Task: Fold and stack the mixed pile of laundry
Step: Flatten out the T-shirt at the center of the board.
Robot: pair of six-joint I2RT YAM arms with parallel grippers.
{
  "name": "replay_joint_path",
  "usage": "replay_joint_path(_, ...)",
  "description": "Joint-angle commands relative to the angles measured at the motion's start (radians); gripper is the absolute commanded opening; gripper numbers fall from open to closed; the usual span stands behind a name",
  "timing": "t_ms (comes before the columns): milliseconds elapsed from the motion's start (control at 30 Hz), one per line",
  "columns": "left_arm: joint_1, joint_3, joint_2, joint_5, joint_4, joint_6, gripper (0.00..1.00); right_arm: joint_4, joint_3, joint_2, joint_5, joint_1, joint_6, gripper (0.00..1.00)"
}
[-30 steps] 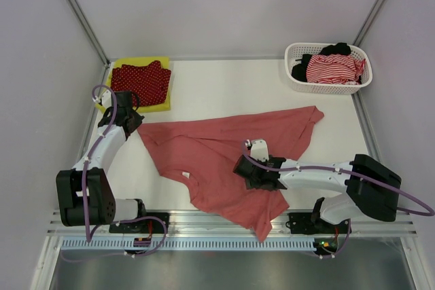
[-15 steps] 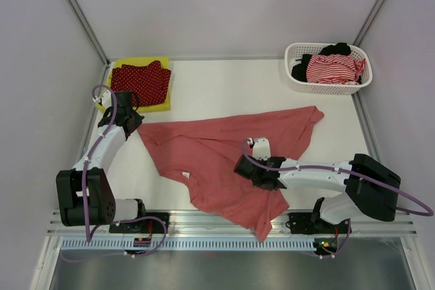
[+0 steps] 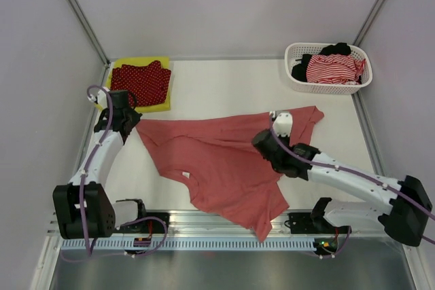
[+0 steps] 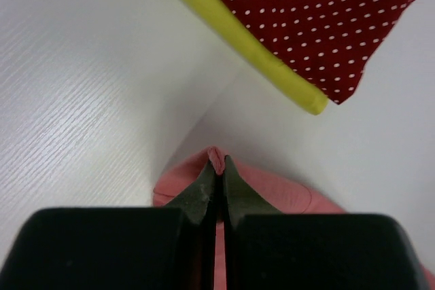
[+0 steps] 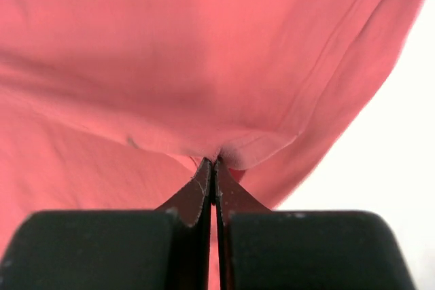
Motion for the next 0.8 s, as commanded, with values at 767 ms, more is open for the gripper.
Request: replay_joint_path(767, 0.001, 0.934, -0.563, 0.016, -0.149, 0.206, 0.02, 0.187, 0.931, -0.458, -0.083, -0.233, -0.709, 0.01)
